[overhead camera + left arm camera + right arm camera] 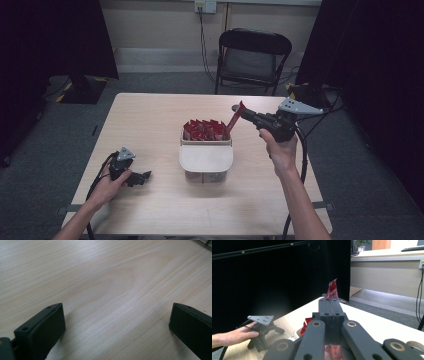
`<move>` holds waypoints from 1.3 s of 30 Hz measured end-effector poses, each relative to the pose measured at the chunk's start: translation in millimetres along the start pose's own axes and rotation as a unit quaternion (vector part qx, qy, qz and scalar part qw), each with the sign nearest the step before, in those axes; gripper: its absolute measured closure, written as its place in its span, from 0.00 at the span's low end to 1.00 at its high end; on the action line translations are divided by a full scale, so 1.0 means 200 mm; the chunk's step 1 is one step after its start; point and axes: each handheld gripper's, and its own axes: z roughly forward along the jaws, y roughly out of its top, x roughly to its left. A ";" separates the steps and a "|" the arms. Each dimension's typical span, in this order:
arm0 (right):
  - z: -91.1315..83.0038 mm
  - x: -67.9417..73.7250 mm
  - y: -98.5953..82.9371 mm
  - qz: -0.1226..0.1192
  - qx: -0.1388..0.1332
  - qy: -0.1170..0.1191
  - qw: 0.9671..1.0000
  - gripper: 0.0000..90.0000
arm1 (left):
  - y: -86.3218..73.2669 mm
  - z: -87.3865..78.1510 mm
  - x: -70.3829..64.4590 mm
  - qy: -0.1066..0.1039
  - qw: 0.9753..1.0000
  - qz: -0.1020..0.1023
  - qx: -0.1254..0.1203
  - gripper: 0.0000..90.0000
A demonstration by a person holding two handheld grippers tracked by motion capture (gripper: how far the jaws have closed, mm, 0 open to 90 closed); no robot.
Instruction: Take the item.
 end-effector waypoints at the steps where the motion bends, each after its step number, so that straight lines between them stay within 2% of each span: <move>1: -0.01 0.00 0.00 0.000 -0.001 -0.002 1.000 1.00 | 0.00 0.00 0.00 0.000 1.000 0.000 0.000 0.00; 20: -0.12 -0.10 0.02 0.006 -0.022 -0.040 0.999 1.00 | 0.00 0.00 0.00 0.000 1.000 0.000 0.000 0.00; 31: -0.15 -0.16 -0.01 0.009 -0.014 -0.057 0.998 1.00 | 0.00 0.00 0.00 0.000 1.000 0.000 0.000 0.00; 39: -0.15 -0.21 -0.06 0.021 -0.001 -0.070 0.997 1.00 | 0.00 0.00 0.00 0.000 1.000 0.000 0.000 0.00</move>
